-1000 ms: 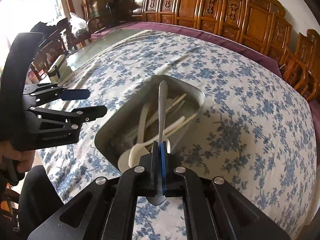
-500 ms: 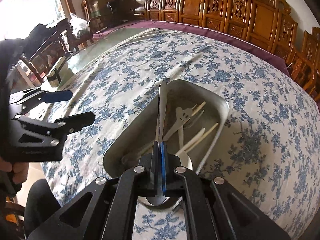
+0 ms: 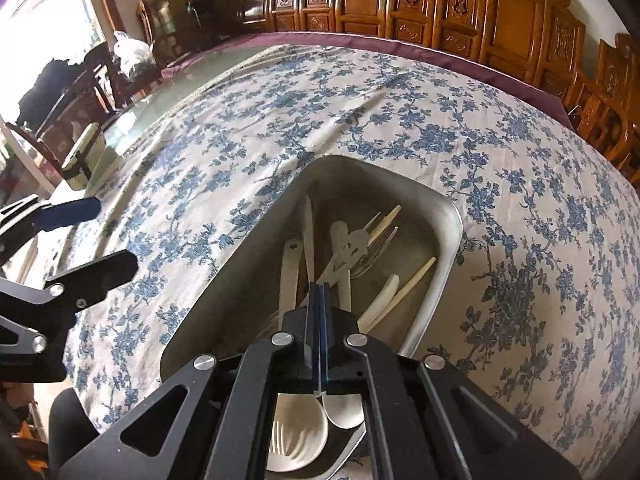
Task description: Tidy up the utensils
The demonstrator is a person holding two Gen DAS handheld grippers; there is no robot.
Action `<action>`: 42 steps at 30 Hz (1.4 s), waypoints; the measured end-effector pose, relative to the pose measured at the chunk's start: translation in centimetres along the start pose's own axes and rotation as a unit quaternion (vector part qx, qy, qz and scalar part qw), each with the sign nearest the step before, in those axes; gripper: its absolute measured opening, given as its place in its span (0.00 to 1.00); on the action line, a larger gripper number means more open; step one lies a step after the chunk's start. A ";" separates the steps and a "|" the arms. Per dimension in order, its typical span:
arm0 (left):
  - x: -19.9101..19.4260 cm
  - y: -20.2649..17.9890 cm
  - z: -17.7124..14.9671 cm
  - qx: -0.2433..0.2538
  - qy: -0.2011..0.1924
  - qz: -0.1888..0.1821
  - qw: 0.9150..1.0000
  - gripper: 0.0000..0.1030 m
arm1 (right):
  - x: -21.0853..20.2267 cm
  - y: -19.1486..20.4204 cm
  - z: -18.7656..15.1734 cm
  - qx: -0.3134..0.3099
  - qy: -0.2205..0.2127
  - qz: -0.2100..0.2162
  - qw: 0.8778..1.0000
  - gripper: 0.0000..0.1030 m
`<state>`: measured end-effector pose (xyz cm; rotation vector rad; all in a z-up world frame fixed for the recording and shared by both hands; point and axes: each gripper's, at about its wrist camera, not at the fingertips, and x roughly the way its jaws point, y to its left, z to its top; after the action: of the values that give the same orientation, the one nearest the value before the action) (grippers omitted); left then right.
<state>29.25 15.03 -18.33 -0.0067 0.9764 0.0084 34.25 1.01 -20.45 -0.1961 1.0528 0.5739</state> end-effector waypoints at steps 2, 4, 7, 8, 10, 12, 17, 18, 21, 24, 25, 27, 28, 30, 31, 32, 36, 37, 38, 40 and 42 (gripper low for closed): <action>0.2 -0.2 0.0 0.000 0.001 -0.002 1.000 0.78 | 0.1 0.0 -0.1 -0.002 0.000 0.005 1.000 0.01; 0.5 -0.3 0.0 -0.002 0.002 -0.003 1.000 0.78 | 0.0 0.1 -0.2 -0.005 -0.003 0.009 1.000 0.01; 0.9 -0.6 -0.1 0.001 0.005 -0.005 1.000 0.78 | -0.5 0.4 -0.8 -0.008 -0.009 0.022 1.000 0.01; 1.0 -0.8 -0.2 0.003 0.006 -0.005 1.000 0.78 | -0.7 0.4 -1.0 -0.009 -0.012 0.021 1.000 0.01; 1.2 -0.9 -0.3 0.002 0.008 -0.005 1.000 0.78 | -1.2 0.3 -1.3 -0.005 -0.020 0.024 1.000 0.01; 1.3 -1.0 -0.4 -0.001 0.010 -0.007 1.000 0.78 | -1.9 0.1 -1.6 0.000 -0.031 0.022 0.999 0.01; 1.2 -1.7 -0.7 0.001 0.011 -0.006 1.000 0.78 | -3.4 -0.7 -2.4 0.013 -0.046 0.013 0.999 0.14; 1.0 -1.9 -0.8 0.001 0.010 -0.006 1.000 0.78 | -3.7 -1.0 -2.5 0.016 -0.049 0.012 0.999 0.19; 0.5 -2.6 -0.7 0.003 0.005 -0.007 1.000 0.78 | -5.0 -1.9 -3.1 0.027 -0.065 0.000 0.998 0.45; -0.1 -3.3 -0.6 0.004 -0.005 -0.007 1.000 0.85 | -6.4 -2.9 -4.0 0.040 -0.080 -0.023 0.996 0.74; -0.3 -3.6 -0.6 0.004 -0.008 -0.008 1.000 0.88 | -6.9 -3.3 -4.2 0.045 -0.086 -0.030 0.995 0.82; -0.8 -4.3 -0.6 0.007 -0.016 -0.014 1.000 0.92 | -8.0 -3.9 -4.9 0.054 -0.098 -0.041 0.993 0.91; -1.0 -4.6 -0.7 0.008 -0.020 -0.017 1.000 0.92 | -8.5 -4.2 -5.3 0.059 -0.102 -0.049 0.992 0.92; -1.5 -5.4 -0.7 0.010 -0.023 -0.022 0.999 0.93 | -9.5 -4.7 -6.1 0.067 -0.108 -0.056 0.990 0.95; -1.7 -5.8 -0.7 0.013 -0.023 -0.023 0.999 0.93 | -10.0 -5.0 -6.4 0.072 -0.111 -0.059 0.989 0.98; -1.9 -6.2 -0.8 0.014 -0.023 -0.023 0.999 0.93 | -10.4 -5.1 -6.7 0.075 -0.113 -0.063 0.989 0.98; -3.2 -8.1 -1.5 0.025 -0.028 -0.021 0.999 0.93 | -12.5 -6.0 -8.6 0.094 -0.124 -0.072 0.985 0.98; -3.5 -8.4 -1.8 0.026 -0.029 -0.023 0.999 0.93 | -13.0 -6.1 -9.1 0.098 -0.125 -0.074 0.984 0.98; -4.0 -9.0 -2.1 0.027 -0.031 -0.026 0.999 0.93 | -13.5 -6.2 -9.6 0.100 -0.127 -0.079 0.984 0.98; -4.7 -9.8 -2.6 0.029 -0.032 -0.026 0.999 0.93 | -14.5 -6.4 -10.6 0.102 -0.132 -0.087 0.982 0.98; -5.6 -10.8 -3.2 0.032 -0.037 -0.025 0.999 0.93 | -15.6 -6.5 -11.8 0.106 -0.136 -0.096 0.980 0.98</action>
<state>23.53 4.22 -15.44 0.0274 0.9023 -0.0672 23.04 -14.85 -13.56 -0.0298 0.8116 0.3003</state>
